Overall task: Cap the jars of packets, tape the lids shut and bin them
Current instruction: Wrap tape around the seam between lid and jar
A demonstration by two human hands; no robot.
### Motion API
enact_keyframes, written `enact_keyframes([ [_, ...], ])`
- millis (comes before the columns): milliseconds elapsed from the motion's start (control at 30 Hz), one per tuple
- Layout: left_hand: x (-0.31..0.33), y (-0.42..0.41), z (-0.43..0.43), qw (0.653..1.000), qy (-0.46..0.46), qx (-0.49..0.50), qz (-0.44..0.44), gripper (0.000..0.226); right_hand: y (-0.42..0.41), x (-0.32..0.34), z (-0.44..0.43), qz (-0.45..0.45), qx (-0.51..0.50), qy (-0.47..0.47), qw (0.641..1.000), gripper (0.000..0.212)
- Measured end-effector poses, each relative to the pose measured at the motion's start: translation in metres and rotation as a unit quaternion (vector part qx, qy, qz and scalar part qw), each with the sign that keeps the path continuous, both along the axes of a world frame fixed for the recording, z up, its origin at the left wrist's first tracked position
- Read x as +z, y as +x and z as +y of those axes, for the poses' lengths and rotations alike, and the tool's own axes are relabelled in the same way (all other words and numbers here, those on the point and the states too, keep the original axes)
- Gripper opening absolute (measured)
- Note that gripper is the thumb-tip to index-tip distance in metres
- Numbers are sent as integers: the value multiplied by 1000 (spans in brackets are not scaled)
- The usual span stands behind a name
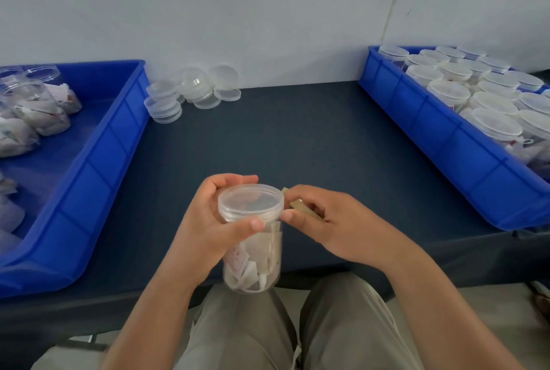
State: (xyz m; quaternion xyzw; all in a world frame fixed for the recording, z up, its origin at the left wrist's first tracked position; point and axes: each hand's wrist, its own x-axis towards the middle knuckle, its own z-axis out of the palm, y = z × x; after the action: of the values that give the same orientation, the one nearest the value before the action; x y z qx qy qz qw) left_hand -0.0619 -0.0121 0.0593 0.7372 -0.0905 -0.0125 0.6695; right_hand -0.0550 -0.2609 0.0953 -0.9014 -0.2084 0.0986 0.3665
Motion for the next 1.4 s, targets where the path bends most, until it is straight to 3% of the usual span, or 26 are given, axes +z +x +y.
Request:
enact_keyframes([
  [133, -1, -6, -6, 999, 1, 40, -8, 90, 2, -3, 2, -23, -26, -6, 999, 28],
  [300, 2, -9, -23, 988, 106, 96, -66, 111, 0, -6, 6, -27, -21, -9, 999, 31],
  [633, 3, -6, -16, 986, 110, 108, -56, 104, -8, 4, 0, -35, 67, -7, 997, 21],
  [833, 2, -6, -12, 987, 108, 112, -35, 101, -7, 2, -2, -17, 45, -38, 998, 26],
  [1000, 1, -9, -17, 983, 118, 120, -68, 92, -9, 0, 11, -75, -19, -35, 996, 26],
  [1167, 0, -12, -25, 946, 210, 185, -165, 87, -15, -11, 29, -116, -94, -105, 983, 24],
  [1400, 0, -20, -26, 902, 306, 210, -221, 71, 0, -19, 29, -53, -85, -92, 991, 26],
])
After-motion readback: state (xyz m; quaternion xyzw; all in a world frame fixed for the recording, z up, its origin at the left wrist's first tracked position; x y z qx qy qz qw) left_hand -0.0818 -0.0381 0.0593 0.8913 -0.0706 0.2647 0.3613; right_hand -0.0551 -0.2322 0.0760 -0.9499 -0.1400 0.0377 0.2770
